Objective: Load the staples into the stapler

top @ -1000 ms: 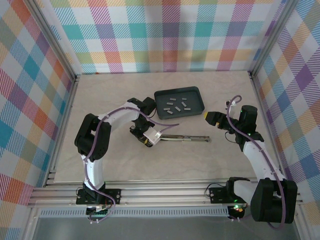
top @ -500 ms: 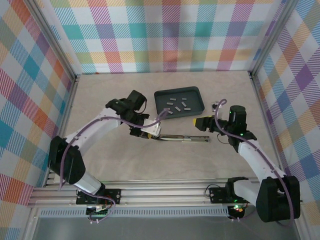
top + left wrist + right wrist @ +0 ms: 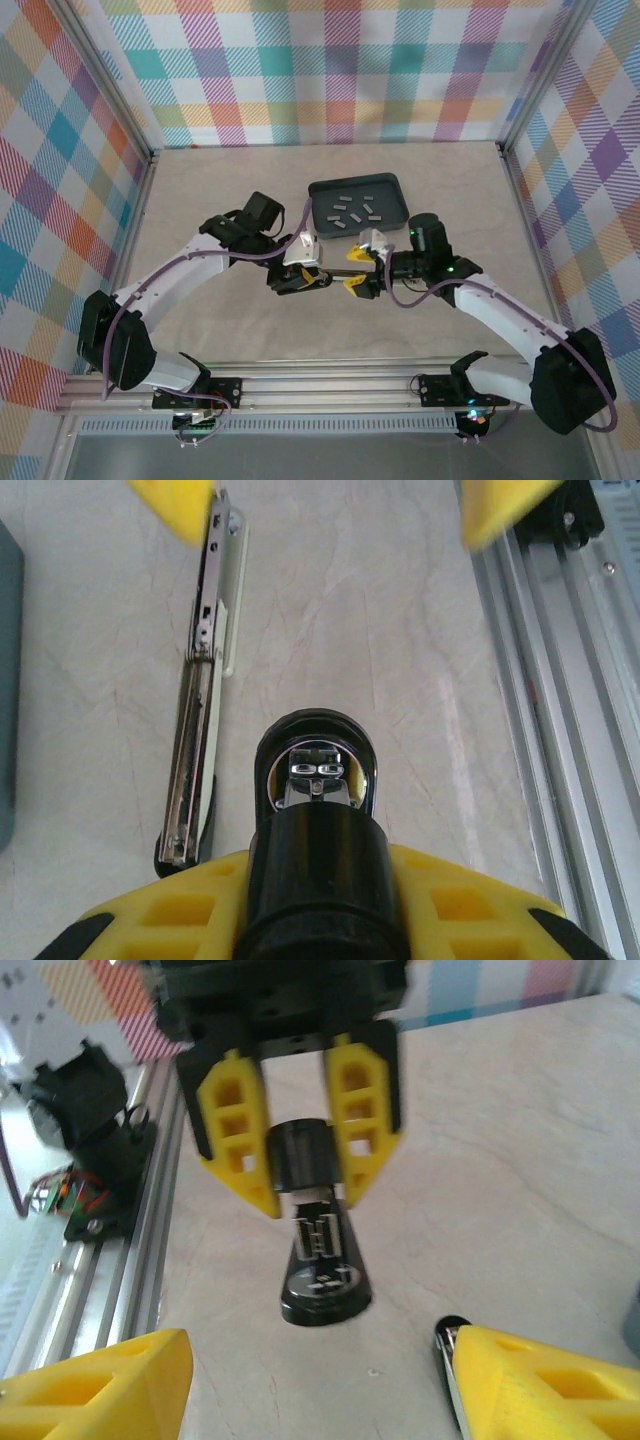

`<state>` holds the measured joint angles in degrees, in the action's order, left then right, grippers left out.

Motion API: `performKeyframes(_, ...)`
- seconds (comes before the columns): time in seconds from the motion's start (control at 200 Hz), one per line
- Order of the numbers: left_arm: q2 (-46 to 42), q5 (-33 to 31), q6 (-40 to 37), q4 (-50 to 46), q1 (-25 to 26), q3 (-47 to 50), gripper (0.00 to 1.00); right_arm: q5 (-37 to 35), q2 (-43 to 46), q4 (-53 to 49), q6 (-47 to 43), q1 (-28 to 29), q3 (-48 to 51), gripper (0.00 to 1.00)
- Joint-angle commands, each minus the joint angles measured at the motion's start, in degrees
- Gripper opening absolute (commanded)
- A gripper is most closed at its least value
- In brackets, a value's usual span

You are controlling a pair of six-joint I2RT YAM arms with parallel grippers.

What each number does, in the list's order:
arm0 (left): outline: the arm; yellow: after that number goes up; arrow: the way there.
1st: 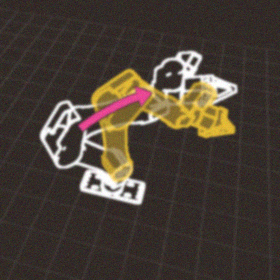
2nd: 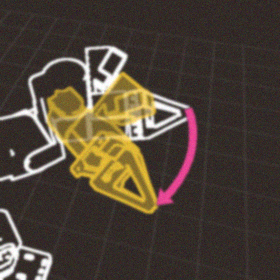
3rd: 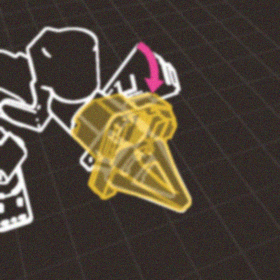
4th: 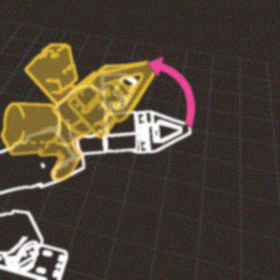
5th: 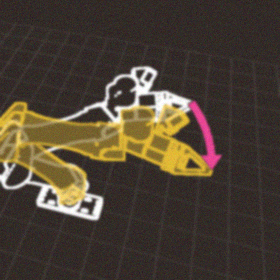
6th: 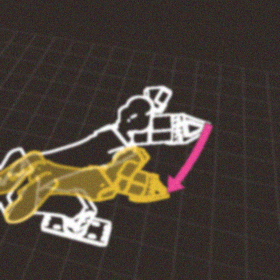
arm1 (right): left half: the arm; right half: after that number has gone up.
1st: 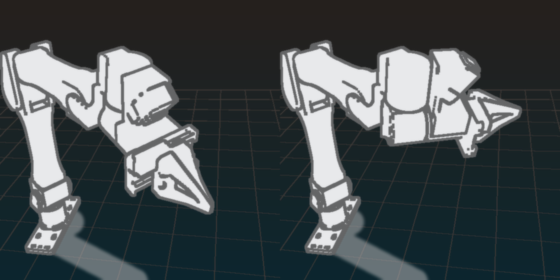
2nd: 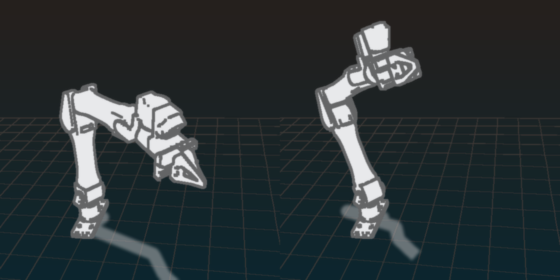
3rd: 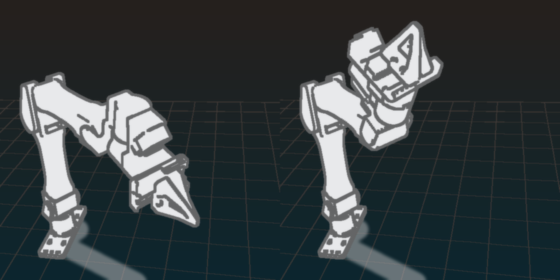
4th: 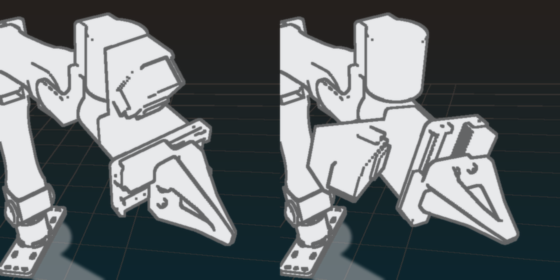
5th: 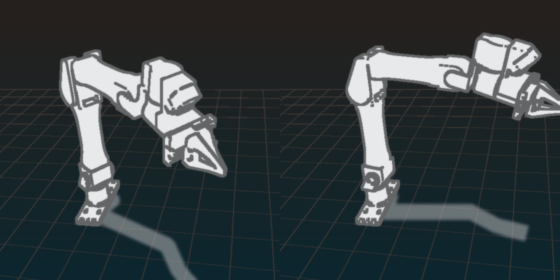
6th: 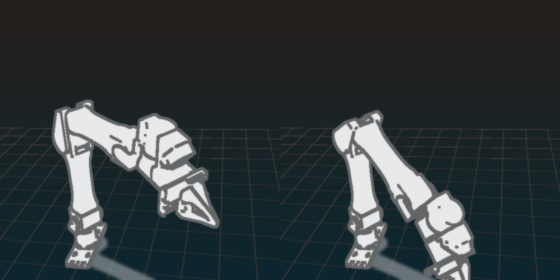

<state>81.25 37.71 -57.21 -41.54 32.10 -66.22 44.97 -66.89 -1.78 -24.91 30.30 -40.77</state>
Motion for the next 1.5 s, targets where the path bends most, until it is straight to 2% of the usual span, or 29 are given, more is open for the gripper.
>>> performKeyframes(0.0,-1.3,5.8,1.7,2.4,-0.4,-1.0,0.16,-0.2,-2.9,-2.6,-7.7,2.7,-2.8,0.7)
performKeyframes(0.285,-0.3,8.7,1.2,2.2,-0.4,-2.1,0.16,-1.8,-11.0,-1.2,-8.0,7.2,-7.1,0.7)
performKeyframes(0.69,0.6,8.5,0.8,1.1,-0.1,-2.9,0.14,-1.0,-16.8,4.7,-3.8,7.8,-9.3,0.65)
performKeyframes(0.86,0.8,8.1,0.9,1.3,0.0,-2.7,0.13,-0.3,-17.8,5.1,-3.4,7.8,-9.6,0.47)
performKeyframes(1.025,0.6,7.0,1.0,1.7,-0.4,-2.4,0.12,-0.3,-17.3,3.3,-4.7,7.8,-9.2,0.35)
performKeyframes(1.13,-0.4,9.1,1.6,3.0,-2.2,-1.3,0.12,-0.9,-16.0,3.8,-5.1,7.2,-7.3,0.29)
performKeyframes(1.29,-3.1,13.9,3.7,7.0,-7.2,2.5,0.12,0.8,-13.4,10.2,-1.8,4.4,-1.9,0.21)
performKeyframes(1.495,-5.5,12.1,5.2,6.7,-11.6,4.6,0.11,-0.6,-12.0,10.4,-2.1,2.9,2.3,0.17)
